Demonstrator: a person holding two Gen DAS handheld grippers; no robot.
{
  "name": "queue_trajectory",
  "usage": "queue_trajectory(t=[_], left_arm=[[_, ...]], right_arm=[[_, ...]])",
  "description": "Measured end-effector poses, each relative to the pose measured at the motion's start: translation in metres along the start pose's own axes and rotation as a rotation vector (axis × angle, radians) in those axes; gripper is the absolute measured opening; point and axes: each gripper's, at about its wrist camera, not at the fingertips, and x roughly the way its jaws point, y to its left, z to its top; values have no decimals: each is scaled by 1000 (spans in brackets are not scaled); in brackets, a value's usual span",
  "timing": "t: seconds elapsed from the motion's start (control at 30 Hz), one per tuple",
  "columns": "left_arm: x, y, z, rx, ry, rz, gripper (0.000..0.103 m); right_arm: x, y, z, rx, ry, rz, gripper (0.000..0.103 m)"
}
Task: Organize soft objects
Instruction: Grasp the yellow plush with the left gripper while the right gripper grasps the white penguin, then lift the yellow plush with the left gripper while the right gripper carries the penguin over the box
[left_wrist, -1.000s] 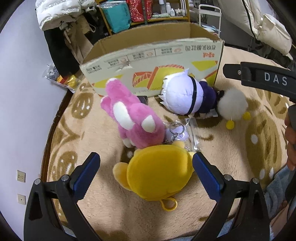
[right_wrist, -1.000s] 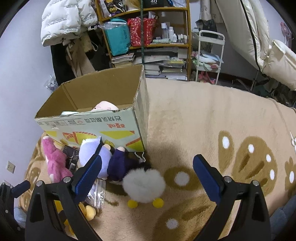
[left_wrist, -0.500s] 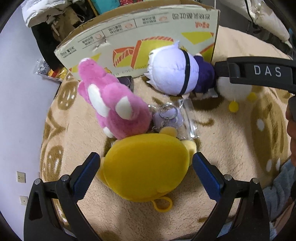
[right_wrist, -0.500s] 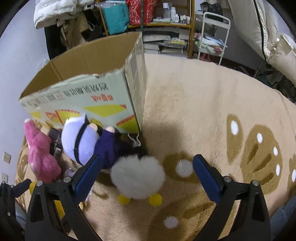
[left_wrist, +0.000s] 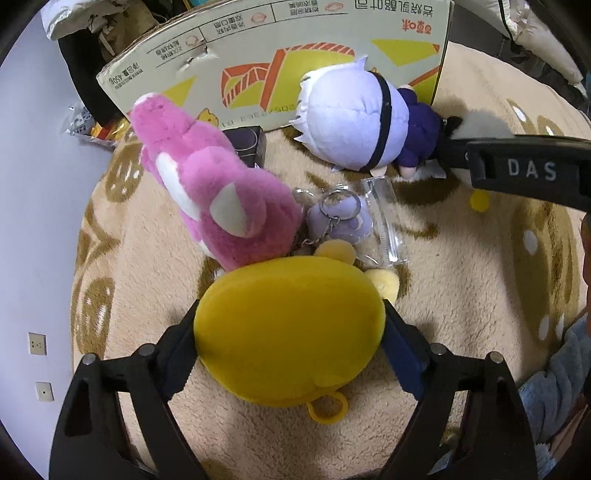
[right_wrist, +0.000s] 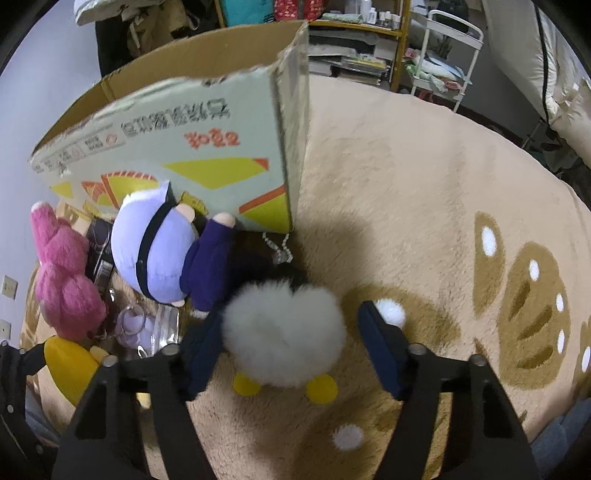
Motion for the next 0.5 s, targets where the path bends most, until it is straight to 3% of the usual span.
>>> queue_trajectory(t=[0.2, 0.33, 0.5], left_arm=[[-1, 2, 1, -6, 5, -13, 85], [-2, 4, 0, -7, 5, -28, 85], [-12, 6, -3, -27, -4, -62, 84]], right_arm=[[7, 1, -3, 13, 38, 23, 45], [9, -4, -1, 23, 47, 34, 39], [9, -8, 2, 11, 43, 40, 38]])
